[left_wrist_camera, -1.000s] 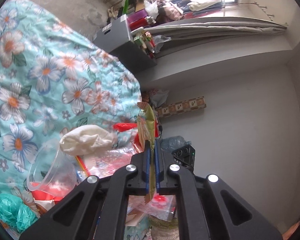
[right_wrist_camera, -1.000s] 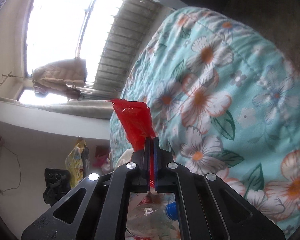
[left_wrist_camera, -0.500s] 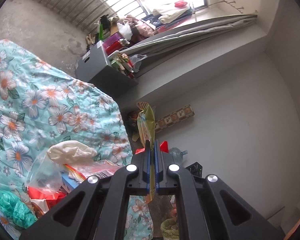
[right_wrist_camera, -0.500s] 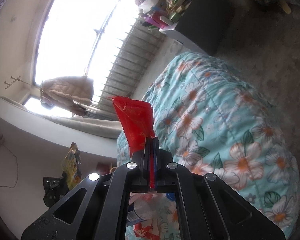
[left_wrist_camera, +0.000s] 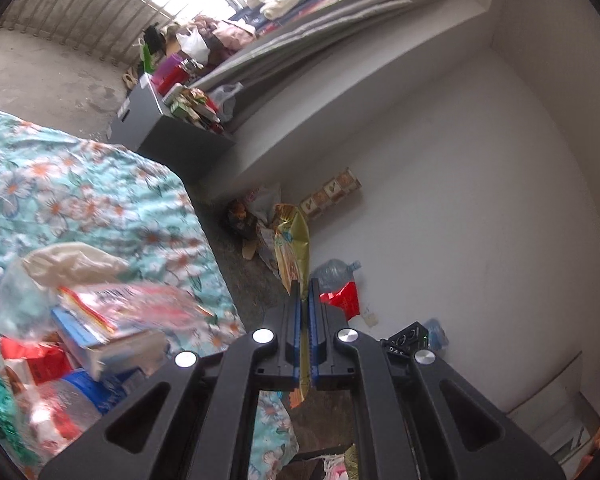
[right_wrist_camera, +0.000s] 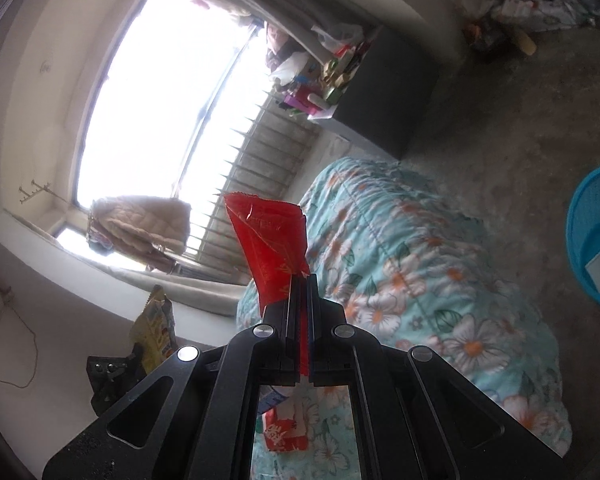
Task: Collect trash
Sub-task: 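Carry the red wrapper and yellow snack bag over the wastebasket, then open both tools to drop the wrapper and snack bag into the wastebasket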
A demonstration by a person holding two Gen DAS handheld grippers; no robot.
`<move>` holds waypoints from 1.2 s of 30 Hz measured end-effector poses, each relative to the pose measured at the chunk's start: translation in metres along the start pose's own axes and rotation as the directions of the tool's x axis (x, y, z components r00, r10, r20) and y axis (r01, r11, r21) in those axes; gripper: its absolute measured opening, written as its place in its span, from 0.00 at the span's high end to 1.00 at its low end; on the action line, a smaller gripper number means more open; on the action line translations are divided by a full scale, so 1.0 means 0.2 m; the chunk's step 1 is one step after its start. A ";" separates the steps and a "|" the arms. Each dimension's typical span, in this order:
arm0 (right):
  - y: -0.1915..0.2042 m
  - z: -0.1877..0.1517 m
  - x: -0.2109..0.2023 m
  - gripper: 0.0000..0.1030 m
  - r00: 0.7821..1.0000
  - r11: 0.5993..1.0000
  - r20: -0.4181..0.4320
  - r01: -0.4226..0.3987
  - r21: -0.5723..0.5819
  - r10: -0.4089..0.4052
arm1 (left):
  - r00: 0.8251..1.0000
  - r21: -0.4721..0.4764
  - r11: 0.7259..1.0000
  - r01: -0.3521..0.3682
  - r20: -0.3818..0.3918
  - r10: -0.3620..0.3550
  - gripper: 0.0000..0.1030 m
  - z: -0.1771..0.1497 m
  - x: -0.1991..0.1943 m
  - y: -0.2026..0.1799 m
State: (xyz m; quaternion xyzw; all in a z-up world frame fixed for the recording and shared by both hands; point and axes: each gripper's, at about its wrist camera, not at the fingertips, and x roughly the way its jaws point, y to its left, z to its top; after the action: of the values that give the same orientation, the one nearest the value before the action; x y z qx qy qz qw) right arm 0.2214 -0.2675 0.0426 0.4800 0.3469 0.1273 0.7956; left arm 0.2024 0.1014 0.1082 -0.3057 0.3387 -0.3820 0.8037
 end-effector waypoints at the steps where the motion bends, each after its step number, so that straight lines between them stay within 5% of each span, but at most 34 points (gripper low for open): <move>1: -0.04 -0.01 -0.05 0.99 1.000 1.000 0.025 0.012 0.012 -0.012 | 1.000 0.007 1.000 0.004 -0.014 -0.004 0.98 -0.02 0.04 -0.02; 12: -0.49 -0.04 -0.47 0.99 0.971 0.976 0.184 0.120 0.182 -0.153 | 0.976 0.187 0.982 -0.018 -0.211 0.058 0.98 -0.33 0.71 -0.32; 19: -0.81 -0.01 -0.60 0.99 0.942 0.938 0.225 0.179 0.298 -0.251 | 0.938 0.300 0.953 -0.041 -0.317 0.140 0.97 -0.53 1.21 -0.46; 31: -1.38 0.07 -0.59 0.97 0.907 0.825 0.163 0.263 0.499 -0.388 | 0.813 0.365 0.931 -0.029 -0.533 0.234 0.97 -0.89 2.15 -0.46; 36: -1.58 0.14 -0.51 0.93 0.909 0.795 0.103 0.293 0.531 -0.404 | 0.747 0.419 0.903 -0.091 -0.572 0.340 0.96 -1.05 2.49 -0.35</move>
State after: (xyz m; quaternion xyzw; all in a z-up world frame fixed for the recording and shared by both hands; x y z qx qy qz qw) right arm 0.1258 -0.5010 -0.1743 0.6090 0.3641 -0.1690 0.6841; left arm 0.2491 -0.3932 -0.1160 0.0373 0.5452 -0.4208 0.7241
